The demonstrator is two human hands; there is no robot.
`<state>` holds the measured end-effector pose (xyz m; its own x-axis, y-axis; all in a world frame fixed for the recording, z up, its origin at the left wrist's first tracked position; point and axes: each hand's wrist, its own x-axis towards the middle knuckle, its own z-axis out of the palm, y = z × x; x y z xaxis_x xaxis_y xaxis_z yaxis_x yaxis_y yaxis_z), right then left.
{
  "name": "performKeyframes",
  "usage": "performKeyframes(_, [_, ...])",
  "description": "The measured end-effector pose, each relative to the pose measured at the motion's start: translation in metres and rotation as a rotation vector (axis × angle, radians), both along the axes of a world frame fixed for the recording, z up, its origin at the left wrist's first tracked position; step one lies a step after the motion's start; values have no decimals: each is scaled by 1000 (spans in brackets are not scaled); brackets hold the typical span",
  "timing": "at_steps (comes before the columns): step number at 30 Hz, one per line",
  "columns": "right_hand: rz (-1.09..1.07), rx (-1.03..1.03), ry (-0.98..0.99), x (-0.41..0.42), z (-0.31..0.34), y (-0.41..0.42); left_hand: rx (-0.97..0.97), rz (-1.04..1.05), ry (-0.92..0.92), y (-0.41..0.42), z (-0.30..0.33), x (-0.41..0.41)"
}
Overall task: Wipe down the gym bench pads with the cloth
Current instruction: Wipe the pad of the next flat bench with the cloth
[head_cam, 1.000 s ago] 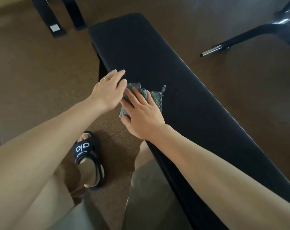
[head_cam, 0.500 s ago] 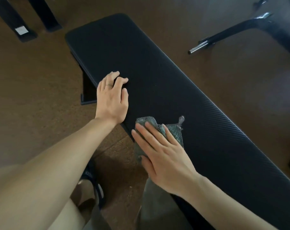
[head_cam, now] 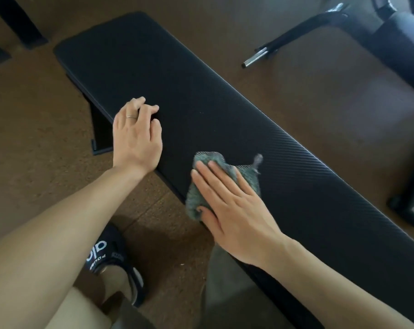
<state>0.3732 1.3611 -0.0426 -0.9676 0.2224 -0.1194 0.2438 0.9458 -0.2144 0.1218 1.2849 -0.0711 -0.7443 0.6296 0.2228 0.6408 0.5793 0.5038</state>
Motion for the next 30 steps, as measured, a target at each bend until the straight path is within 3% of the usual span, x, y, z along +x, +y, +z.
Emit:
performKeyframes(5, [-29,21,-44,61,6,9,-22,29,9,2,3,2])
performKeyframes(8, [-83,-20,-17,19,3,44,-34,26,24,2,1,1])
performKeyframes(13, [-351,-52,-24,-75,-5,110,-30,37,36,2,0,1])
performKeyframes(16, [-389,-84,-2,-77,-5,103,-45,45,44,4,1,1])
performKeyframes(22, [-238,-19,14,-8,-3,26,-79,71,81,6,1,5])
performKeyframes(30, [-227,-51,23,-66,0,102,-101,81,68,7,4,6])
